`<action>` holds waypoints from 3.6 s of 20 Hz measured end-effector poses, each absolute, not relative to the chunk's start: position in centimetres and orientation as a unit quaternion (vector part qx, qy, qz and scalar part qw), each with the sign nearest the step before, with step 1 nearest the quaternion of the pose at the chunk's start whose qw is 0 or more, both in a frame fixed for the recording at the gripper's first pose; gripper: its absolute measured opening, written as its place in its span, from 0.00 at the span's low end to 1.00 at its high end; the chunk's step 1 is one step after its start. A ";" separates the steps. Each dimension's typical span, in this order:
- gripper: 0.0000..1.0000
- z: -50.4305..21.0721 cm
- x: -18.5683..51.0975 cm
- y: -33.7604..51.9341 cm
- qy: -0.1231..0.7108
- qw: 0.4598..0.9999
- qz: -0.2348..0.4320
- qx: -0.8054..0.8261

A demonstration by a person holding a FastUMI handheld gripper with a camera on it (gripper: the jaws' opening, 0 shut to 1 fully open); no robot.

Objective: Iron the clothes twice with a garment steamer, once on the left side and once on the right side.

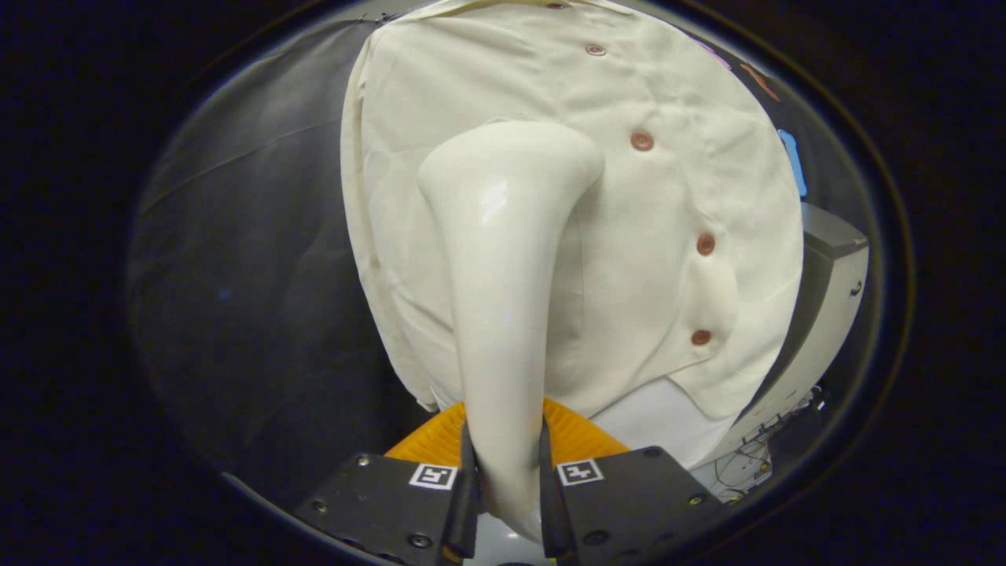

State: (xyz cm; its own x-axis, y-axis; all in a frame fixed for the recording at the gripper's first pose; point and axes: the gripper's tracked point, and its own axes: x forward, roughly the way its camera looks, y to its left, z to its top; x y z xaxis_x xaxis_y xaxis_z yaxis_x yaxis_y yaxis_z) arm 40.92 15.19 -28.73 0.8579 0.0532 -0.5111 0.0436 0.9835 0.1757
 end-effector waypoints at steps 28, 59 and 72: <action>0.32 -16.6 27.4 10.9 0.223 0.967 -0.011 0.124; 0.31 -6.8 41.9 -1.0 0.102 0.992 0.007 0.074; 0.32 -19.7 41.4 -1.0 0.209 0.971 0.021 0.112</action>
